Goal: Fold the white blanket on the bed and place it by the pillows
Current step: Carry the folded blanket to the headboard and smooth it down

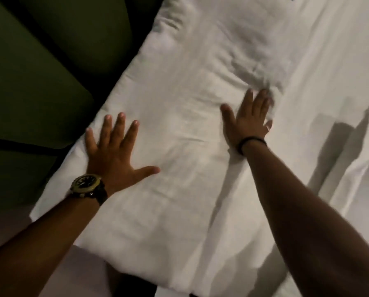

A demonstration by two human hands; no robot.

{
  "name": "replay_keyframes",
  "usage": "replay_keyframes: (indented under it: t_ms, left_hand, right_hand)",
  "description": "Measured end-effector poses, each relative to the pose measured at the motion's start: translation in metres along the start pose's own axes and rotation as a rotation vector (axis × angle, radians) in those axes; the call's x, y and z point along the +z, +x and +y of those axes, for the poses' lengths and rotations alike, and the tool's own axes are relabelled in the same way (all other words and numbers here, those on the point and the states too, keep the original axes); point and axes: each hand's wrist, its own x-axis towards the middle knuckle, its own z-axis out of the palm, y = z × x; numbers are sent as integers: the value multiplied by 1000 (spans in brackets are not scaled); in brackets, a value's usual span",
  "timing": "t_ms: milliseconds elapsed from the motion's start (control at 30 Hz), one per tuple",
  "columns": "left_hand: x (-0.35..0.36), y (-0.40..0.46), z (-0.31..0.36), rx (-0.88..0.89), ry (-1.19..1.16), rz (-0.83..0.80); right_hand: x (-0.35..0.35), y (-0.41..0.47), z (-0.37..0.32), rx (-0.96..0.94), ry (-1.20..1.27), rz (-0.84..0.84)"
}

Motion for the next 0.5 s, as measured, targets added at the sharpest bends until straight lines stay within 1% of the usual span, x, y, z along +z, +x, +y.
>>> replay_keyframes:
  t_ms: [100, 167, 233, 300, 333, 400, 433, 500]
  left_hand:
    - [-9, -12, 7, -94, 44, -77]
    - [-20, -17, 32, -184, -34, -109]
    - [-29, -28, 80, -239, -199, -119]
    - [-35, -43, 142, -192, -329, -149]
    - [-39, -50, 179, -135, -361, -187]
    - [-47, -66, 252, -26, -414, -294]
    - [-50, -74, 285, 2, -488, -354]
    - [-54, -89, 341, 2, -726, -500]
  right_hand:
    - [-22, -7, 17, 97, 214, -75]
    - [-35, -40, 34, 93, 375, -77]
    - [-58, -86, 62, 89, 548, 12]
    - [-91, -128, 97, 131, 674, 165]
    - [-114, -149, 120, 154, 678, 264]
    - [-155, -186, 181, 194, 607, 434]
    - [-171, -204, 214, 223, 557, 487]
    - [-191, -240, 281, 316, 445, 543]
